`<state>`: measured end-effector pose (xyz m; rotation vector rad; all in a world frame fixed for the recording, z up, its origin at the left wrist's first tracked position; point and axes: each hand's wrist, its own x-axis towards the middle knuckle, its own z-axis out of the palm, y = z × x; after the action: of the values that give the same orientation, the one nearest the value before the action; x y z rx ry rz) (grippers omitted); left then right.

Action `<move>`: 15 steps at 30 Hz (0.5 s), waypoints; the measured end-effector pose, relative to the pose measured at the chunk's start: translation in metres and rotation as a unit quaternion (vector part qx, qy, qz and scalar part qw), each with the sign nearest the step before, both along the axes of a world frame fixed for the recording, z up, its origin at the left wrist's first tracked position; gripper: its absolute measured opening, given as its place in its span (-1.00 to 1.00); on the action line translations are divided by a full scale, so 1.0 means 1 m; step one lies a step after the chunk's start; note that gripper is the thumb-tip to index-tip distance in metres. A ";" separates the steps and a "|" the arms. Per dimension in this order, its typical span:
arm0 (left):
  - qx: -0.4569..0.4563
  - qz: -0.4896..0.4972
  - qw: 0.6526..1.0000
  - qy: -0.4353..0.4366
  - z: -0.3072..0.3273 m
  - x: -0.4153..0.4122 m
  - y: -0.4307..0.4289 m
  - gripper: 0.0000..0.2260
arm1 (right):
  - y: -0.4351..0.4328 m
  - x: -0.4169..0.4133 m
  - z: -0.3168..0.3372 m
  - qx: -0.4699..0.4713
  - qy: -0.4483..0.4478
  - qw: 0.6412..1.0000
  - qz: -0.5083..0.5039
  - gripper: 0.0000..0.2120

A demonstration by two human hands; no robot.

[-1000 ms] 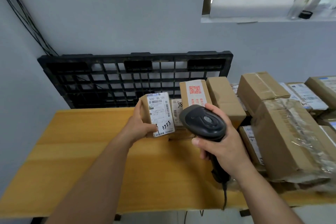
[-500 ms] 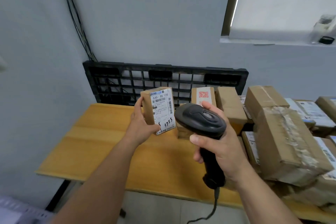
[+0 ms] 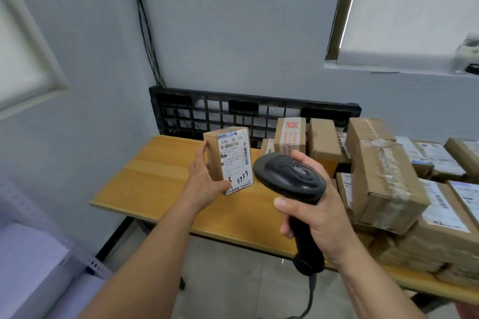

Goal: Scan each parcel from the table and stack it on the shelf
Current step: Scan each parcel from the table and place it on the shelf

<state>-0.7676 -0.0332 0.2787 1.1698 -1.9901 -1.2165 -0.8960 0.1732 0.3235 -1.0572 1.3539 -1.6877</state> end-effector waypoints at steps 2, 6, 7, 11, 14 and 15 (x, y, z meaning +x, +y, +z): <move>-0.003 0.008 1.000 0.004 -0.001 0.011 0.012 0.03 | 0.010 0.007 -0.001 -0.002 -0.007 1.000 0.010 -0.19; -0.008 0.031 0.999 0.003 -0.001 0.036 0.035 0.03 | 0.026 0.024 -0.003 -0.010 -0.005 1.000 0.025 -0.20; -0.007 0.039 0.999 0.002 -0.001 0.042 0.041 0.03 | 0.029 0.028 -0.002 -0.010 -0.006 1.000 0.023 -0.20; -0.016 0.074 0.997 0.008 0.005 0.071 0.057 -0.03 | 0.035 0.046 -0.001 -0.011 0.015 1.000 0.021 -0.15; -0.034 0.098 0.994 0.025 0.012 0.095 0.064 -0.10 | 0.032 0.063 -0.001 -0.017 0.039 0.999 0.023 -0.14; -0.039 0.106 0.993 0.033 0.014 0.104 0.066 -0.13 | 0.030 0.069 0.000 -0.020 0.044 0.998 0.028 -0.13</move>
<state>-0.6632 0.0326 0.2925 1.2508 -1.7960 -1.0475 -0.8265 0.2034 0.3231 -1.1931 1.3385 -1.6506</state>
